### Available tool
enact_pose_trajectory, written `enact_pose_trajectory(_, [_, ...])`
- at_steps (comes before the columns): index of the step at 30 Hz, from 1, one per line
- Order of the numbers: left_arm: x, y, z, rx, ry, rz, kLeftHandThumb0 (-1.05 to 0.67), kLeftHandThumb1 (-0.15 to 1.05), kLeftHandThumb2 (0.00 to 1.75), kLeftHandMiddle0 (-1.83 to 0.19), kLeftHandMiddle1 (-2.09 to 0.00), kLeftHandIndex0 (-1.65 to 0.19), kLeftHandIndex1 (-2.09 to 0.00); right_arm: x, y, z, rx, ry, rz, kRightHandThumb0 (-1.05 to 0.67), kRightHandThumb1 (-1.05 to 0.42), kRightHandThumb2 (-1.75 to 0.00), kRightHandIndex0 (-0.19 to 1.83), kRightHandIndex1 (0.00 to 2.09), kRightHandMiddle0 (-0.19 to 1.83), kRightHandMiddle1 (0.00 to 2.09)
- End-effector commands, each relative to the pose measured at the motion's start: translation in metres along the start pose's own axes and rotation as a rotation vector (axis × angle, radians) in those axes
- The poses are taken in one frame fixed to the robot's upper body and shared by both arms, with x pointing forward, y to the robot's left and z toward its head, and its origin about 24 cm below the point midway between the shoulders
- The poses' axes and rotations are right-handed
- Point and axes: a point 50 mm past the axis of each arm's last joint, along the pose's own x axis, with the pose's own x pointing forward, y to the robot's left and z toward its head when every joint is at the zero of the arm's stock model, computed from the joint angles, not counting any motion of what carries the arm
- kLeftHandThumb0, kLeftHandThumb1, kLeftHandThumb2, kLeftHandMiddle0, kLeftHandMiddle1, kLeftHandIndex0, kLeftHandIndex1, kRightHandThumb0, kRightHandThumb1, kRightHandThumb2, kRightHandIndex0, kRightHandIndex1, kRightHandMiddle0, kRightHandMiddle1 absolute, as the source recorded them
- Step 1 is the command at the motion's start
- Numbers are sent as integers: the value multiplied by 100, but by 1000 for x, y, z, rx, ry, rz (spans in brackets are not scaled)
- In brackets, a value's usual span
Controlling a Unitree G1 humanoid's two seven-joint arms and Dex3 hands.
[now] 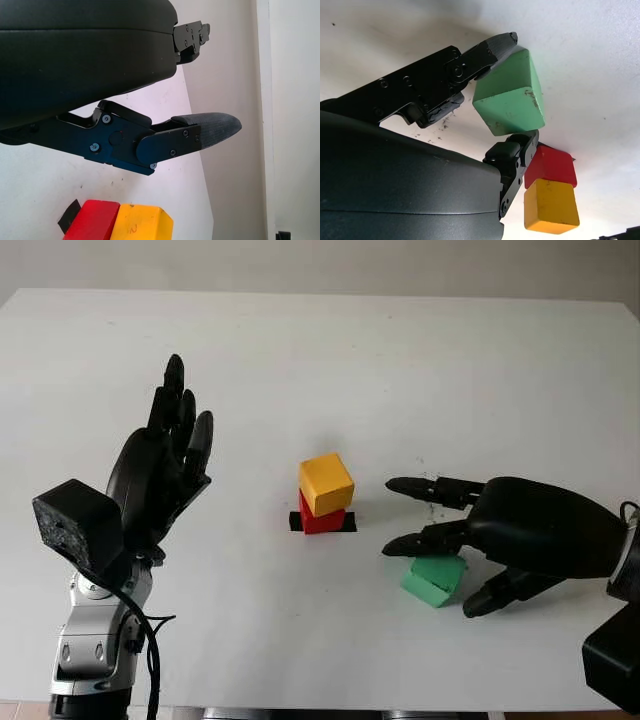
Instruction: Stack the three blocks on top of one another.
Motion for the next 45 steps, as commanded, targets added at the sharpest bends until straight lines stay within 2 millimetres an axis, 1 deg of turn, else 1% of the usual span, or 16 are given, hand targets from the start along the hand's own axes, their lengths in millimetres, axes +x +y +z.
enact_pose_trajectory(1, [-2,1,0,22,3,-5,-68,105,60,19,0,19,0,2,0,1,-2,-17,-14,-49,-79,-5,9,6,65,9])
enact_pose_trajectory(5, [-2,1,0,22,5,-4,-67,105,60,19,0,19,0,3,-1,2,2,-20,-21,-48,-81,-6,10,6,70,11])
enact_pose_trajectory(6, [-2,1,0,24,5,-4,-67,105,59,19,0,19,0,3,-2,2,1,-20,-25,-45,-83,-7,12,7,77,14])
enact_pose_trajectory(10, [-2,1,0,19,7,-10,-67,105,59,19,0,19,0,3,-4,1,-7,-25,-53,-36,-87,-6,17,8,89,25])
enact_pose_trajectory(11, [-2,1,0,19,10,-8,-68,105,58,19,0,19,0,3,-5,1,-13,-21,-52,-34,-86,-6,19,7,85,37])
enact_pose_trajectory(12, [-2,1,0,23,10,-10,-68,105,57,19,0,19,0,3,-6,1,-16,-18,-54,-33,-87,-6,20,6,74,57])
enact_pose_trajectory(13, [-2,1,0,25,11,-11,-68,105,57,19,0,19,0,3,-7,0,-18,-17,-58,-33,-87,-5,20,6,69,66])
enact_pose_trajectory(15, [-2,1,0,26,10,-12,-68,105,57,19,0,19,0,2,-8,-1,-20,-16,-64,-33,-87,-5,21,6,65,76])
enact_pose_trajectory(19, [-2,1,0,33,11,-18,-70,105,55,19,0,19,0,1,-14,-5,-65,-15,-85,-35,-86,-5,24,7,65,80])
enact_pose_trajectory(24, [-2,1,1,35,17,-30,-70,105,55,19,0,19,0,2,-19,-10,-80,7,-97,-34,-87,-6,26,7,63,83])
enact_pose_trajectory(31, [-2,1,0,44,19,-31,-71,105,54,19,0,19,0,2,-28,-16,-100,29,-90,-34,-90,-6,27,7,63,83])
enact_pose_trajectory(33, [-2,1,0,44,20,-35,-72,105,54,19,0,19,0,3,-33,-17,-100,33,-93,-33,-91,-6,28,6,60,90])
enact_pose_trajectory(37, [-2,0,-1,45,25,-42,-72,105,55,19,0,19,0,6,-49,-22,-142,53,-102,-35,-91,-5,30,6,56,101])
enact_pose_trajectory(43, [-1,-1,-2,42,26,-39,-72,105,56,19,0,19,0,8,-83,-29,-228,69,-139,-37,-91,-5,33,7,60,101])
enact_pose_trajectory(45, [0,-2,-2,38,28,-38,-72,105,56,19,0,19,0,10,-94,-30,-255,72,-154,-39,-89,-5,37,8,65,97])
